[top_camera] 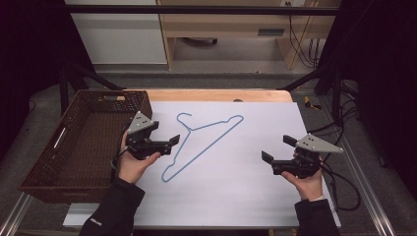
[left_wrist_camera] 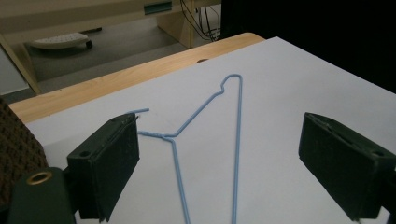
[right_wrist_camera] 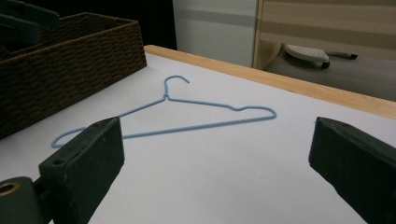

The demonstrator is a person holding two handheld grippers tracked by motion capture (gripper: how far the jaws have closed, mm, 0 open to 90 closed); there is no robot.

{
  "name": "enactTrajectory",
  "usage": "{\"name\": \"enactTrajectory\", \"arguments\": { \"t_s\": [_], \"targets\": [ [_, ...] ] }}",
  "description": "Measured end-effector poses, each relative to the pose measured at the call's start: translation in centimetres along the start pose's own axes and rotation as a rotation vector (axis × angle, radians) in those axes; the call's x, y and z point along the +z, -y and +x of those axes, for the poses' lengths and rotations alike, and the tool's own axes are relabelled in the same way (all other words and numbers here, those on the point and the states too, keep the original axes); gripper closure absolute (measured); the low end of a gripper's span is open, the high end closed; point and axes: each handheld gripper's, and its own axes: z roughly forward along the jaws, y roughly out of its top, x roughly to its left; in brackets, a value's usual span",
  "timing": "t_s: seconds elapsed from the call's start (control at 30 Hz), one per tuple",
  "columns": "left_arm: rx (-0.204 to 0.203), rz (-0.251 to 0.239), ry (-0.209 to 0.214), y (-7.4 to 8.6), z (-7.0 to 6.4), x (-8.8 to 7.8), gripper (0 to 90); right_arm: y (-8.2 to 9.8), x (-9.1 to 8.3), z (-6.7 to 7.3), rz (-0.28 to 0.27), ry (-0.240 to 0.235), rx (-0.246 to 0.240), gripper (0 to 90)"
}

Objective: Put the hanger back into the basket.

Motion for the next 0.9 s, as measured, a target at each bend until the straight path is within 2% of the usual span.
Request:
{"name": "enactTrajectory", "arguments": {
  "t_s": [0.17,0.2,0.27,0.37,0.5,0.67,0.9],
  "targets": [
    [-0.013,0.028,0.005,0.1,0.0,2.0,14.2,0.0,-0.1,-0.1,-0.002,-0.002,0.002,4.0],
    [-0.013,0.028,0.005,0.1,0.0,2.0,14.4,0.0,-0.1,-0.1,-0.002,-0.002,0.002,4.0],
    [-0.014,0.056,-0.004,0.3,0.2,3.4,14.7,0.0,-0.1,-0.1,-0.005,-0.002,0.002,4.0],
    [-0.024,0.072,-0.01,0.5,0.4,4.1,14.9,0.1,-0.1,-0.2,-0.002,-0.001,0.002,3.9],
    [-0.046,0.111,-0.014,1.4,0.8,6.1,15.2,0.0,-0.1,-0.2,-0.008,0.0,0.006,3.9],
    [-0.042,0.164,-0.029,2.2,1.2,7.7,16.7,0.1,0.0,-0.2,-0.007,-0.001,0.01,3.9],
    [-0.046,0.2,-0.025,3.0,1.5,9.6,22.2,0.2,0.2,-0.2,0.001,-0.006,0.008,3.8]
  ]
}}
